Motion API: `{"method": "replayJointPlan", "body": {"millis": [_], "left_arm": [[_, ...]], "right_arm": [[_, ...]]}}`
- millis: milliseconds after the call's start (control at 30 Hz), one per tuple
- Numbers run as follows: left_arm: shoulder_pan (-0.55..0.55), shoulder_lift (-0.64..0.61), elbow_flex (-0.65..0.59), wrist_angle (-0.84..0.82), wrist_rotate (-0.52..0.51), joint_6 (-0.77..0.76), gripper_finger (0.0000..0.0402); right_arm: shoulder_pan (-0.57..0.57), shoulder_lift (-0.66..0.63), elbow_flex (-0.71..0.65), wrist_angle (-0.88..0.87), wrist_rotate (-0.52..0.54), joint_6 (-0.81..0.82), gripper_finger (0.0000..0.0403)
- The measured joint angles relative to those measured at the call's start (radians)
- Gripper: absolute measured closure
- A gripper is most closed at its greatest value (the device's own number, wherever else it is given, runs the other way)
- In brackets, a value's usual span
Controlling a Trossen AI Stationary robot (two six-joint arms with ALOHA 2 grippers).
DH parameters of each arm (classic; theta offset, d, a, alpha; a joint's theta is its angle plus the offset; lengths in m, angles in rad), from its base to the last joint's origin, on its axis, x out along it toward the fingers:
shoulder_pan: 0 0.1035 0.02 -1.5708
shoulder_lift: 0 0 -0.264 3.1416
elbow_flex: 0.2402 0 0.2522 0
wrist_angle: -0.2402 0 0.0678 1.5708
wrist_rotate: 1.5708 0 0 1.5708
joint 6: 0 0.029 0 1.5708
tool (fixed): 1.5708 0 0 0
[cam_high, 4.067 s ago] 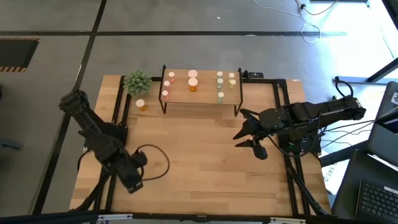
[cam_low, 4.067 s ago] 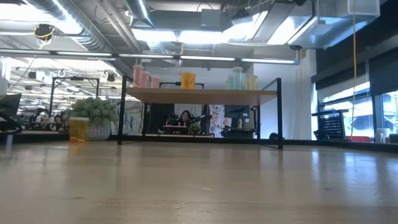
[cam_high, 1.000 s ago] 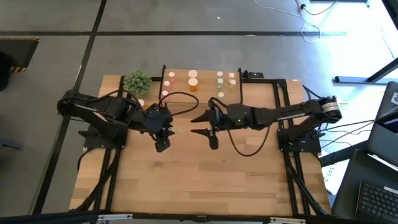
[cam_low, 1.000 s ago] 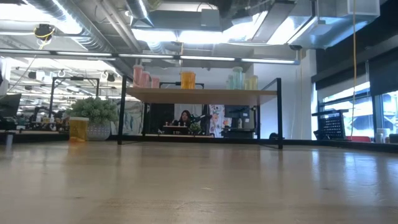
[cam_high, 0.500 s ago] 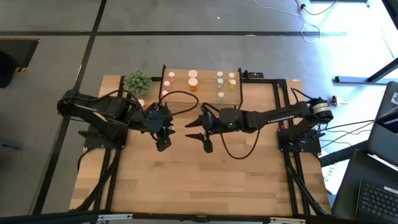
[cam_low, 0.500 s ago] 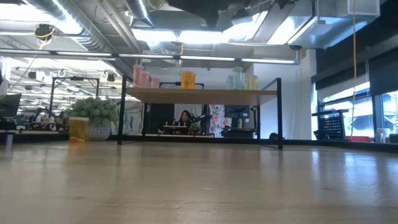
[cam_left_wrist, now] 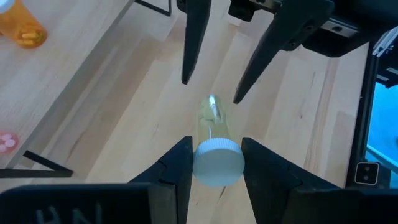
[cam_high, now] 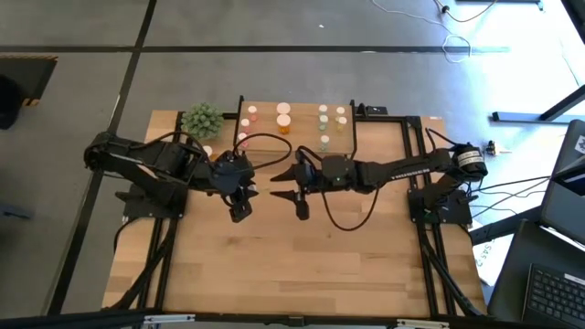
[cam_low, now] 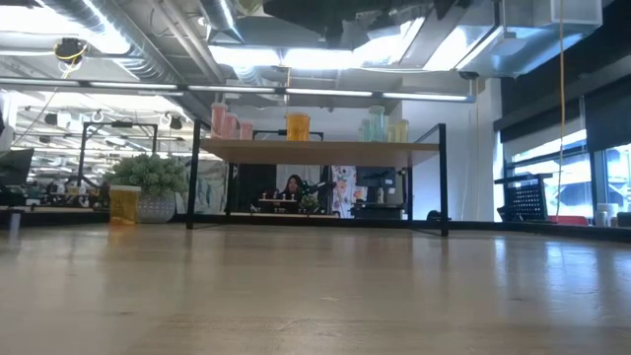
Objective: Pick and place medicine bottles onto shelf by color
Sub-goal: Put the yellow medicine bottle on the shelf, aligned with the other yellow medicine bottle
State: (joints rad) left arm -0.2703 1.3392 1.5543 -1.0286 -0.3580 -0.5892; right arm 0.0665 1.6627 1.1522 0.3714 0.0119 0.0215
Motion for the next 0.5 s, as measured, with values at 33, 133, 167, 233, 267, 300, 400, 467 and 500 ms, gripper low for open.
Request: {"method": "replayJointPlan", "body": {"millis": [33,133,167,233,267,300,400,467,500], "left_arm": [[0.000,0.000,0.000,0.000,0.000,0.000,0.0288],[0.002,0.000,0.000,0.000,0.000,0.000,0.0288],[0.005,0.000,0.000,0.000,0.000,0.000,0.0288],[0.010,0.000,0.000,0.000,0.000,0.000,0.0288],[0.012,0.000,0.000,0.000,-0.001,0.000,0.0288],[0.015,0.000,0.000,0.001,-0.001,0.006,0.0288],[0.021,0.000,0.000,0.021,0.004,0.023,0.0288],[0.022,0.000,0.000,0.033,0.005,0.031,0.0288],[0.022,0.000,0.000,0.039,0.005,0.043,0.0288]], "right_arm": [[-0.004,0.000,0.000,0.000,-0.014,0.000,0.0221],[-0.006,0.000,0.000,0.000,-0.040,0.000,0.0221],[-0.006,0.000,0.000,0.000,-0.040,0.000,0.0221],[-0.006,0.000,0.000,0.000,-0.041,0.000,0.0221],[-0.006,0.000,0.000,0.000,-0.040,0.000,0.0221],[-0.006,0.000,0.000,0.000,-0.040,0.000,0.0221],[-0.011,0.000,0.000,0.000,-0.041,0.003,0.0221],[-0.011,0.000,0.000,0.000,-0.040,0.004,0.0221],[-0.013,0.000,0.000,0.000,-0.040,0.000,0.0221]]}}
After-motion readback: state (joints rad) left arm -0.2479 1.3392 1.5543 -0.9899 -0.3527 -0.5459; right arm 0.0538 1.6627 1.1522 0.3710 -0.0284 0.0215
